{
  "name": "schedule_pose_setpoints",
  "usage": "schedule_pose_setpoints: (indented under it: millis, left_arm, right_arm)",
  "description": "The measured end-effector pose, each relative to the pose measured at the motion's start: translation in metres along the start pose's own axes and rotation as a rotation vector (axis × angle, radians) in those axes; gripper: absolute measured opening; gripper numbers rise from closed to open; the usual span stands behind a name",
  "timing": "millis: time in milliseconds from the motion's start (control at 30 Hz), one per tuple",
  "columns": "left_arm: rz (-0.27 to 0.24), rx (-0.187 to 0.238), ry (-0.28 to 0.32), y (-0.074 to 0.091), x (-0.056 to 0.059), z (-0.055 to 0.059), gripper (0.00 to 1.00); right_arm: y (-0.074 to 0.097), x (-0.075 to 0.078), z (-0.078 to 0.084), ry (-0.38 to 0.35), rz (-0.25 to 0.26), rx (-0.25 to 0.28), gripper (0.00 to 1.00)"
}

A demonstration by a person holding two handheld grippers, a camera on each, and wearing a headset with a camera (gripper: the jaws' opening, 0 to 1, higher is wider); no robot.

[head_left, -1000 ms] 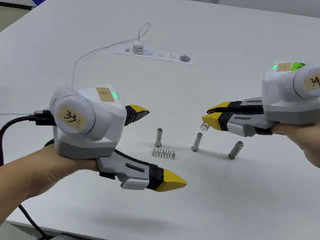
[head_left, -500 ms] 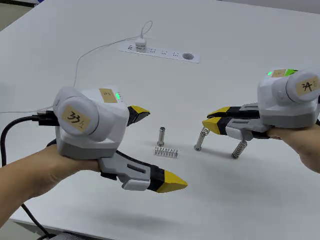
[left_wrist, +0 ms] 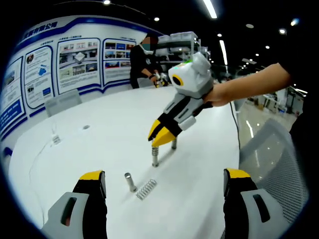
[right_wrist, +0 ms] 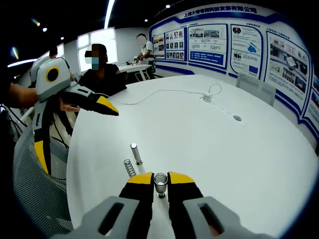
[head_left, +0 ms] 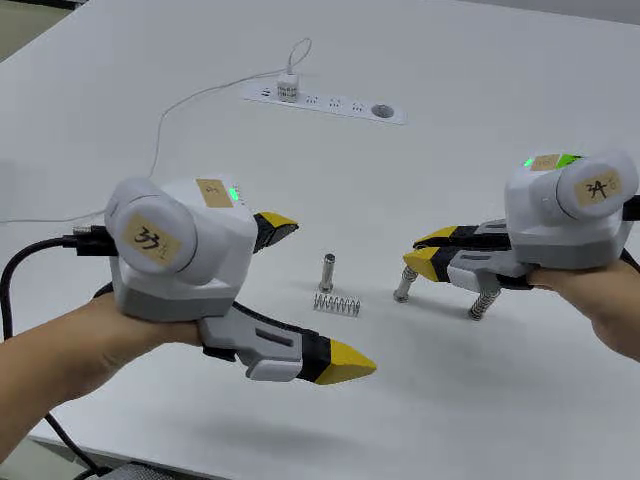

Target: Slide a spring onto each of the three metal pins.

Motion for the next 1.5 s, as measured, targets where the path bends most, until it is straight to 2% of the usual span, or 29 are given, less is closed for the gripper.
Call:
schedule_pose_setpoints:
  millis: [367, 667, 1500]
  left_arm:
    - [-0.043, -0.004, 0.007, 0.003, -0.001, 0.006, 1.00]
    - [-0.069, 0.006, 0.017, 0.005, -0.006, 0.004, 1.00]
    - [-0.072, -0.007, 0.017, 0.007, -0.006, 0.006, 1.00]
  right_arm:
    - [-0.004, -0.001, 0.010, -0.011, -0.006, -0.019, 0.11]
    - [-0.008, -0.004, 0.016, -0.001, -0.011, -0.039, 0.11]
    - [-0.015, -0.003, 0.025, 0.035, -0.013, -0.071, 0.11]
Point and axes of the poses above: the centre of the closed fingertips' face, and the gripper's own axes: y roughly backward along the fingers, x roughly to its right, z roughly out of its underside, the point moved 10 cm from there along y, roughly backward along the fingers, and after that the axes turned 11 degrees about x, right-handed, at the moved point
